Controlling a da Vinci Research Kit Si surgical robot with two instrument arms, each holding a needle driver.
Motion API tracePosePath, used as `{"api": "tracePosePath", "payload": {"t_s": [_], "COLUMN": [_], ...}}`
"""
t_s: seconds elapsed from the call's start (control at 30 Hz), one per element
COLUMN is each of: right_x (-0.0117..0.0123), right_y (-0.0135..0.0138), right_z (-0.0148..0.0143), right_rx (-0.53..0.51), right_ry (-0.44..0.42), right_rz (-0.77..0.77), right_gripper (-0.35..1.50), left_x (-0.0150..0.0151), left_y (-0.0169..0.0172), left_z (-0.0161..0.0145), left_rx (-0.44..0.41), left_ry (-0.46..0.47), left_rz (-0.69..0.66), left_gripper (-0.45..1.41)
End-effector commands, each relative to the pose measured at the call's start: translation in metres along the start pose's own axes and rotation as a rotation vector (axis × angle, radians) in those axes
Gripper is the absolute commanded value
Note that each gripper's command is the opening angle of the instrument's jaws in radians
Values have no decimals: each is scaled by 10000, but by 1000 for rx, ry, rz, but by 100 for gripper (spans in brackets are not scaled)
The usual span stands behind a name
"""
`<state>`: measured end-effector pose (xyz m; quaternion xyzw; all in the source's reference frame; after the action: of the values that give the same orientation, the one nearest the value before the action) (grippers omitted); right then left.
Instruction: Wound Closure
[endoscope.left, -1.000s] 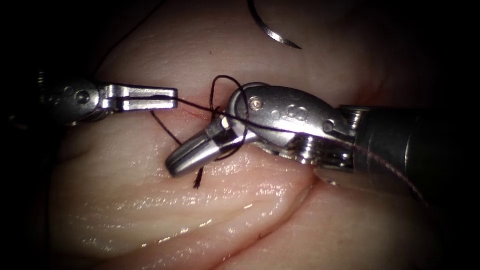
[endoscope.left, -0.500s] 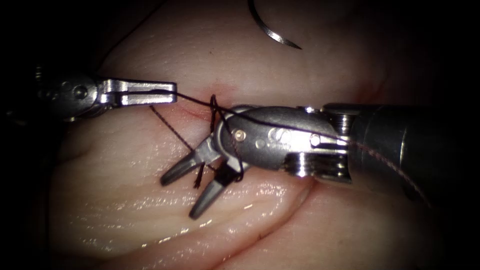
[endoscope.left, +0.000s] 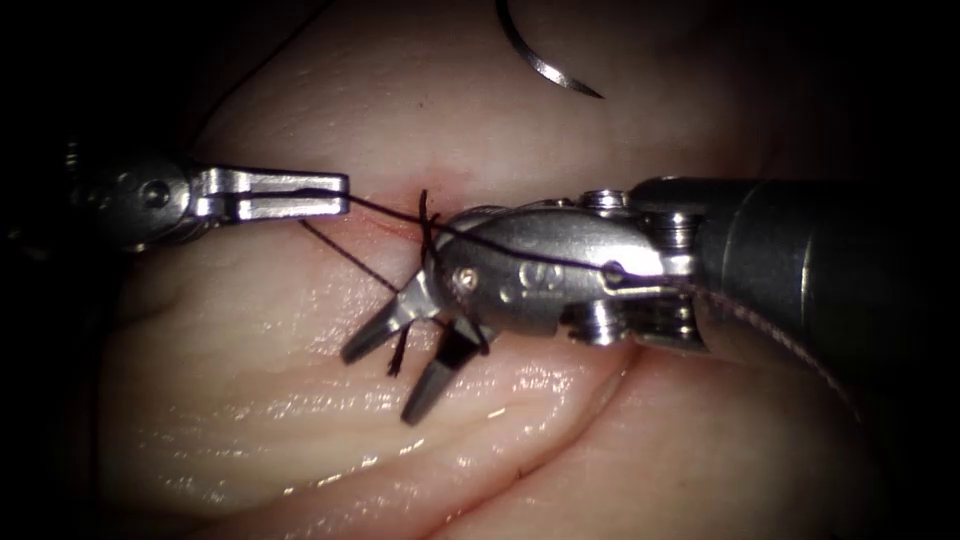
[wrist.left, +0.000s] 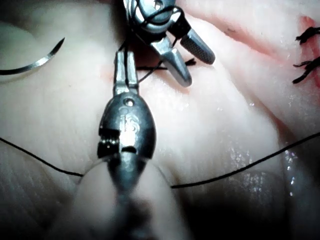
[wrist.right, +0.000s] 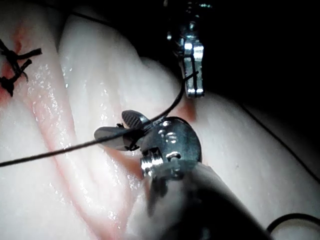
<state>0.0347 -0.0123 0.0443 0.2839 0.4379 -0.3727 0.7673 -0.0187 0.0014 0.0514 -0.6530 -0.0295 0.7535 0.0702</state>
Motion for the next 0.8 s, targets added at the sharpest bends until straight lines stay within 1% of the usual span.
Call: {"api": "tracePosePath", "payload": {"t_s": [0.03,0.07,0.1,0.13,0.23,0.37,0.57,0.6,0.67,0.77,0.8], "right_x": [-2,-2,-2,-2,-2,-3,-5,-8,-9,-16,-25], "right_y": [8,8,10,10,14,15,17,19,19,20,21], "right_z": [3,3,3,3,4,2,-12,-18,-20,-27,-30], "right_rx": [0,0,-2,-2,-9,-8,-11,-28,-31,-33,-38], "right_ry": [-1,-1,-2,-2,-7,-9,5,28,38,90,133], "right_rz": [-9,-9,-13,-13,-33,-43,-32,-24,-21,-12,-6], "right_gripper": [37,37,10,10,-35,-35,-35,-35,-35,-35,-35], "left_x": [-4,-4,-4,-4,-3,-2,6,10,12,19,27], "left_y": [-1,-1,-2,-2,-1,2,15,22,27,43,64], "left_z": [7,7,7,7,7,6,5,5,4,3,2], "left_rx": [0,0,0,0,0,2,-3,-6,-8,-16,-35], "left_ry": [1,1,1,1,1,-1,3,5,7,18,3], "left_rz": [1,1,1,1,1,1,0,0,1,4,10], "left_gripper": [-45,-45,-45,-45,-45,-45,-45,-45,-45,-45,-45]}}
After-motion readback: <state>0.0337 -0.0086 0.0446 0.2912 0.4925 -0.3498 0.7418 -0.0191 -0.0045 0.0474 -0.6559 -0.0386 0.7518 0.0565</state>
